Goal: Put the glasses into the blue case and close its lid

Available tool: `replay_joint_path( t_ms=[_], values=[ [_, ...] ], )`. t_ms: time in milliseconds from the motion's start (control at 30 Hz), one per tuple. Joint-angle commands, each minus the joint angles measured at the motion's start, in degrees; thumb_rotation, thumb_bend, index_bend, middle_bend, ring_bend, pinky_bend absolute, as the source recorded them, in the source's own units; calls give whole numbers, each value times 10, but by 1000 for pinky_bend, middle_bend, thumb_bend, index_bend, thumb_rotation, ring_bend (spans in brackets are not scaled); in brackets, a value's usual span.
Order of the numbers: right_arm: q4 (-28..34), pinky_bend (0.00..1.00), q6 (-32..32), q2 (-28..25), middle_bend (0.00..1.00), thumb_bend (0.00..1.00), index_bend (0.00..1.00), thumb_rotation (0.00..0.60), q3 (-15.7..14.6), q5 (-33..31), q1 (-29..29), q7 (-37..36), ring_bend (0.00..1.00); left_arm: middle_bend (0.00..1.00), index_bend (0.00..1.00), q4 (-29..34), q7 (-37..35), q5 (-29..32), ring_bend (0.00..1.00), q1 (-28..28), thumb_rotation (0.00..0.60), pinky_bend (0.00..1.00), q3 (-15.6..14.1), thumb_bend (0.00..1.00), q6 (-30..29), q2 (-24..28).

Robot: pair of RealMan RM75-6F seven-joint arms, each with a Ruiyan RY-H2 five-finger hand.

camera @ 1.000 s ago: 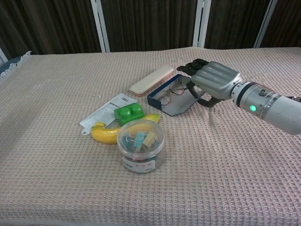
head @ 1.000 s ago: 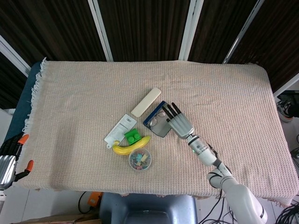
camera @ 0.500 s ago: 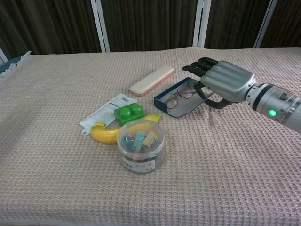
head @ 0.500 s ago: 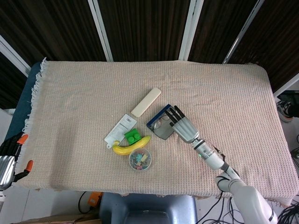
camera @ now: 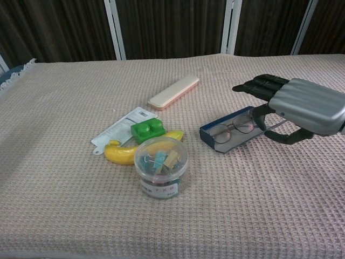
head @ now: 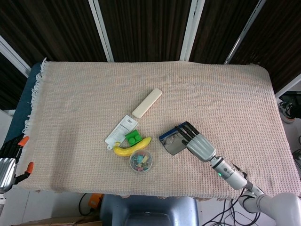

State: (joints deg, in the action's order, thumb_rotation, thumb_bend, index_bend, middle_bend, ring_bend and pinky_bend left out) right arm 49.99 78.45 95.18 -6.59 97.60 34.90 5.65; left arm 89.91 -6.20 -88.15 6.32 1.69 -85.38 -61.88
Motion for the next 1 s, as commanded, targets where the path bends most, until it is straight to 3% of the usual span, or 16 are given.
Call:
replay_joint_path(
  t_ms=[33,333,667,1000],
  values=[
    [71,0,-3,-45,139,707,759,600,8,-5,-9,15,0,0,0,0,-1,1,0,0,600,99,0,410,0,0],
    [130,0,-110,-46,139,707,759,600,63,-74,23,9,0,0,0,-2,-2,0,0,1,600,99,0,413,3,1],
    [128,0,-189,-21,139,707,759,600,111,-130,58,44,0,0,0,-4,-4,1,0,2,600,99,0,413,6,1],
    [109,0,-237,4,140,707,759,600,138,-167,85,84,0,0,0,-3,-4,0,0,3,600,99,-1,412,8,2]
  ],
)
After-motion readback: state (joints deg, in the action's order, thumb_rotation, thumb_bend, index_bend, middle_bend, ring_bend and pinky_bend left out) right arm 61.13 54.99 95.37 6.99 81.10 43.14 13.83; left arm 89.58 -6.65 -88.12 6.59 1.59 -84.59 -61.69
